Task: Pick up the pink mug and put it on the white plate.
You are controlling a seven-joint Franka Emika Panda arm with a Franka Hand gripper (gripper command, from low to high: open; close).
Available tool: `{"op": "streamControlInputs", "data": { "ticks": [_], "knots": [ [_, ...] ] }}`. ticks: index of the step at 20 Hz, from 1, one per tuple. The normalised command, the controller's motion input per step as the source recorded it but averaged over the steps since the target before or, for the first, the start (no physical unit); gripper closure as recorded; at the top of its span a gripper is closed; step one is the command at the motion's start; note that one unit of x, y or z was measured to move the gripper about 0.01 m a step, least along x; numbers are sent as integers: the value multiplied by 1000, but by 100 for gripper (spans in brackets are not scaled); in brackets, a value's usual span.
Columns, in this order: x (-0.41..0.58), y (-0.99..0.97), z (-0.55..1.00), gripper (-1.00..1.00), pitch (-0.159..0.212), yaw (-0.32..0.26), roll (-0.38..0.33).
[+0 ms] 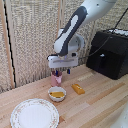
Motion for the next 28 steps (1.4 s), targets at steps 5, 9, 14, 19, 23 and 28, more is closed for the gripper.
{"op": "streamControlInputs", "data": {
  "ticks": [5,9,14,19,23,28],
  "knots": [
    [190,3,-214,100,1,3,-74],
    [6,0,-29,100,0,0,-9],
    [0,0,0,100,-15,0,0],
    [0,0,0,100,-17,0,0],
    [-89,-16,244,100,0,-12,12],
    [-11,-87,965,100,16,-2,36]
  ]
}}
